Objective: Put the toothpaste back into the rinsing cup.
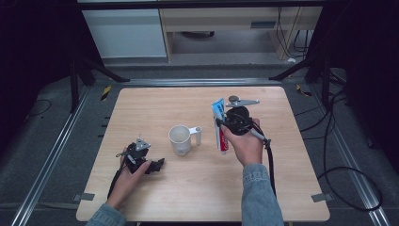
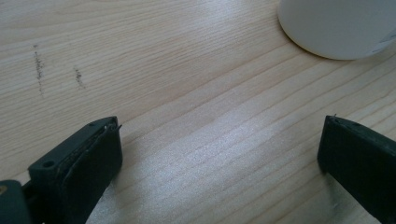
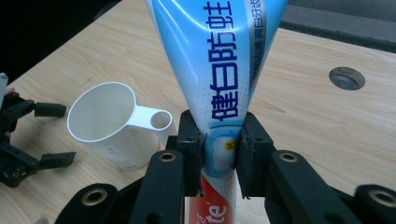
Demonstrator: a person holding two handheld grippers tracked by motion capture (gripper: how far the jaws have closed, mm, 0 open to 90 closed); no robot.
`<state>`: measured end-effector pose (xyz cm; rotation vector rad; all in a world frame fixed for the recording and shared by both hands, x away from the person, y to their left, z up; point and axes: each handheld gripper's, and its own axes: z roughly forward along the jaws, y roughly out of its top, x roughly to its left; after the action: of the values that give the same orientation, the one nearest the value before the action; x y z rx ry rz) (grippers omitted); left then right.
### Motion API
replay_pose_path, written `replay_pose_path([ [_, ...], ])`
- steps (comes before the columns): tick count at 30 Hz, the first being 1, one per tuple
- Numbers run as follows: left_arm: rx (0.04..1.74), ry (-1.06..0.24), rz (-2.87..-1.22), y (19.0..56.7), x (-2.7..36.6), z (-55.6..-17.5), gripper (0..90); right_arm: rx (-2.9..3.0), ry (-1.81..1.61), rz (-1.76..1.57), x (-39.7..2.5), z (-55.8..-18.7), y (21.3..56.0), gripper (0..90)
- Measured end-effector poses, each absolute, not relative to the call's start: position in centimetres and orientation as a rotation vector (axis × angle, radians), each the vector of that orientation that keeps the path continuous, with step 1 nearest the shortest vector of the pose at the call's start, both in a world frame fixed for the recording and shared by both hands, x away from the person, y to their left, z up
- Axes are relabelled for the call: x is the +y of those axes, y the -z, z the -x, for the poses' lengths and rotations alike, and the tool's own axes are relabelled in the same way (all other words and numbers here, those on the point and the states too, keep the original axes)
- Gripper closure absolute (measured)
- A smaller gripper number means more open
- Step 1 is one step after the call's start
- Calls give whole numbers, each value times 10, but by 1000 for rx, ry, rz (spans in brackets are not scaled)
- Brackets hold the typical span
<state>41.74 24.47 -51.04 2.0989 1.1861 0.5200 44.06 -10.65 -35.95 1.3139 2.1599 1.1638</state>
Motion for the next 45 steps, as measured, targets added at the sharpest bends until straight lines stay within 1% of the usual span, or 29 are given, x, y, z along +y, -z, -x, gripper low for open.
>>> replay_pose_path([
  [11,1186,-520,-2099,510,245,-417,0,2114,-1210,-1310,-102,-441,358,738],
  [45,1183,-520,-2102,510,245,-418,0,1973,-1337,-1279,-96,-436,336,737],
])
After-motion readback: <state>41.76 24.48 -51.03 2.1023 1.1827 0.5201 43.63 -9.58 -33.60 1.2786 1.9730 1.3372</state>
